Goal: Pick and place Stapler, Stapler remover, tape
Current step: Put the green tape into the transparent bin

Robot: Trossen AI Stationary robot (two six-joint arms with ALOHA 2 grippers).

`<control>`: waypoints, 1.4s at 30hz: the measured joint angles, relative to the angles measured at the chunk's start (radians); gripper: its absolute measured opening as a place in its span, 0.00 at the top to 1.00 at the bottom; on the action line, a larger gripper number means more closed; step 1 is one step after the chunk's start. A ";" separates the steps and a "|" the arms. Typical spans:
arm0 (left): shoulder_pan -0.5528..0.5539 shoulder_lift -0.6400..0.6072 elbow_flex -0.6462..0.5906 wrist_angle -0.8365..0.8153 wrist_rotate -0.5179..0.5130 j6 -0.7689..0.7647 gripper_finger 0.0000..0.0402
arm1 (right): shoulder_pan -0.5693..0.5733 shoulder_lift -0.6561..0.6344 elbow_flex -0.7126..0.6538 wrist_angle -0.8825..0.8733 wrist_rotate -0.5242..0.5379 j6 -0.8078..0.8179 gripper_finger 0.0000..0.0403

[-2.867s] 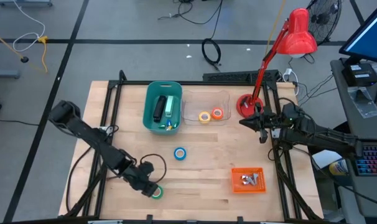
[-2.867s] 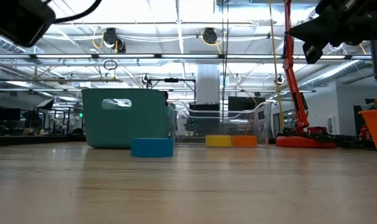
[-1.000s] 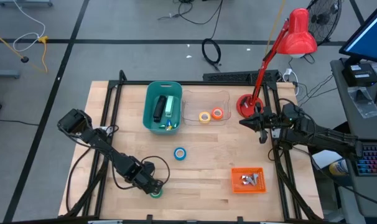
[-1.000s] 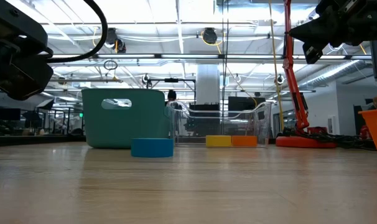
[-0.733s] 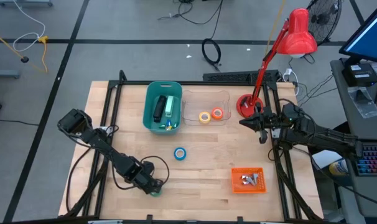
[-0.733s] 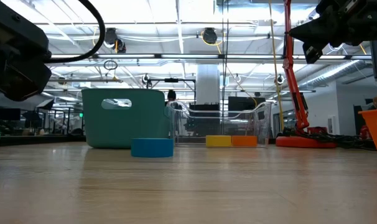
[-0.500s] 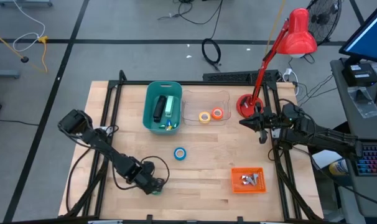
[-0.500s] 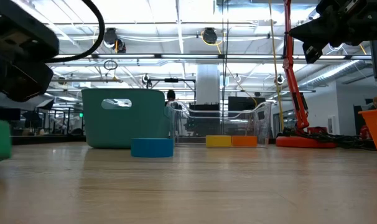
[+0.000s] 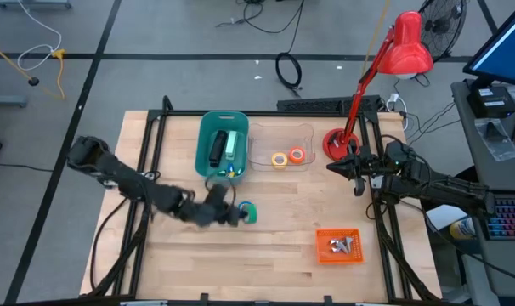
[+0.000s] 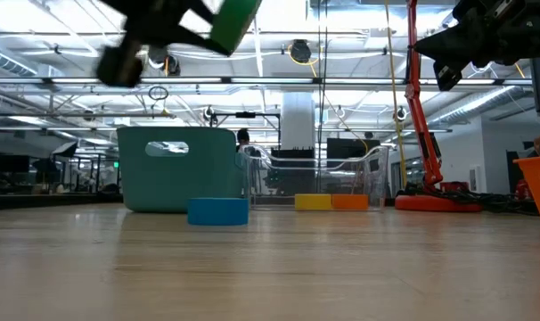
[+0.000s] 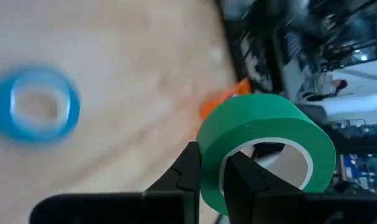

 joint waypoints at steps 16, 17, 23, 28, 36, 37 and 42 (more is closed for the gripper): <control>0.613 0.008 0.358 -0.331 0.245 0.816 0.91 | 0.000 0.000 0.000 -0.001 0.002 0.002 1.00; 0.638 0.028 0.405 -0.394 0.254 0.851 0.91 | 0.000 0.000 0.000 -0.004 0.002 0.002 1.00; 0.734 0.196 0.645 -0.628 0.303 1.042 0.91 | 0.000 0.001 0.000 -0.006 0.006 0.002 1.00; 0.761 0.354 0.799 -0.653 0.340 1.178 0.91 | 0.000 0.005 0.000 -0.007 0.015 0.024 1.00; 0.775 0.595 1.007 -0.861 0.365 1.354 0.91 | 0.000 0.005 -0.001 -0.008 0.037 0.055 1.00; 0.775 0.620 1.026 -0.890 0.365 1.372 0.91 | 0.000 0.005 -0.001 -0.008 0.037 0.055 1.00; 0.774 0.715 1.095 -0.977 0.322 1.468 0.91 | 0.000 0.005 -0.001 -0.008 0.058 0.056 1.00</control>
